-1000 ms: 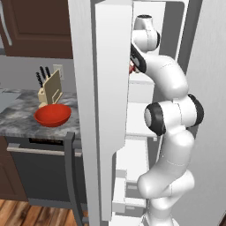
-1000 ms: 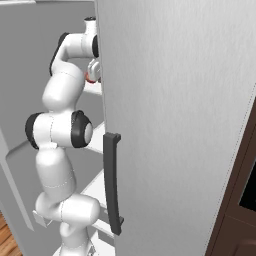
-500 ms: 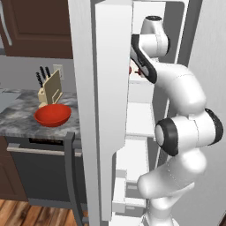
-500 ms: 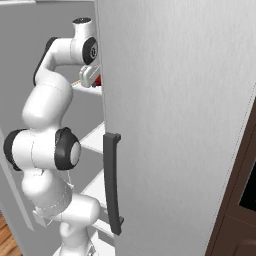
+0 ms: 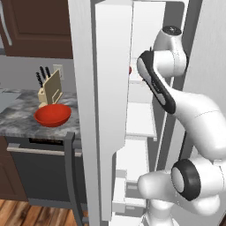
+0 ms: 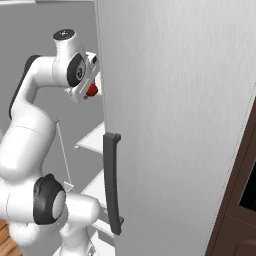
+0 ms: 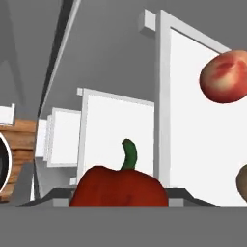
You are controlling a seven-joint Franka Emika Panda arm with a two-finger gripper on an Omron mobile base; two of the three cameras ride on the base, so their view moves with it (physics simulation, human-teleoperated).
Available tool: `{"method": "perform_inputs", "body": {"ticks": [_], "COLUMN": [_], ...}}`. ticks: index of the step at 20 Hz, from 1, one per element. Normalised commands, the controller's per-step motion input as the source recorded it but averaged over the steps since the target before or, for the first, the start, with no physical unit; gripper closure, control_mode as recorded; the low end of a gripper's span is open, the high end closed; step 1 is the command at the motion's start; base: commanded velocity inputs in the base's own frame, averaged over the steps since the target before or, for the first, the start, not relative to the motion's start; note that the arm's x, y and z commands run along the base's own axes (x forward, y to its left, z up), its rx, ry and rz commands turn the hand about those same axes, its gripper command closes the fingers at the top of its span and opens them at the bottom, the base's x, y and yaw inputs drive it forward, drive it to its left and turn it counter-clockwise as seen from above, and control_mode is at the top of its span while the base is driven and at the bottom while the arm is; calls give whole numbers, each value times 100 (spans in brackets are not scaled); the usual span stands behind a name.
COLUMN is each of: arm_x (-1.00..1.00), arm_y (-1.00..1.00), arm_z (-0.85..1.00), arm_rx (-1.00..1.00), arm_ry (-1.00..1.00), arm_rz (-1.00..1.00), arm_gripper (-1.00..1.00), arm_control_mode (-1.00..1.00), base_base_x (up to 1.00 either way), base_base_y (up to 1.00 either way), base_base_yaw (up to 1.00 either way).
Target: Take the peach, bell pepper, and peach from the freezer and place them in the bowl on the counter.
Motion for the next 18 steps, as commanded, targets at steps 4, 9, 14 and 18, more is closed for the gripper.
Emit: {"method": "perform_inputs", "body": {"ticks": [4,9,14,18], "arm_x": [-100,-100,-100,-100], "arm_y": [0,8,-22,-11], "arm_z": [0,1,0,0], "arm_rx": [0,0,0,-2], "arm_ry": [-6,-1,-1,0], "arm_rz": [0,0,4,3], "arm_gripper": [100,100,100,100], "arm_control_mode": [-100,-100,-100,-100], "base_base_x": [0,0,0,0], "base_base_y": [0,0,0,0], "base_base_yaw": [0,0,0,0]}}
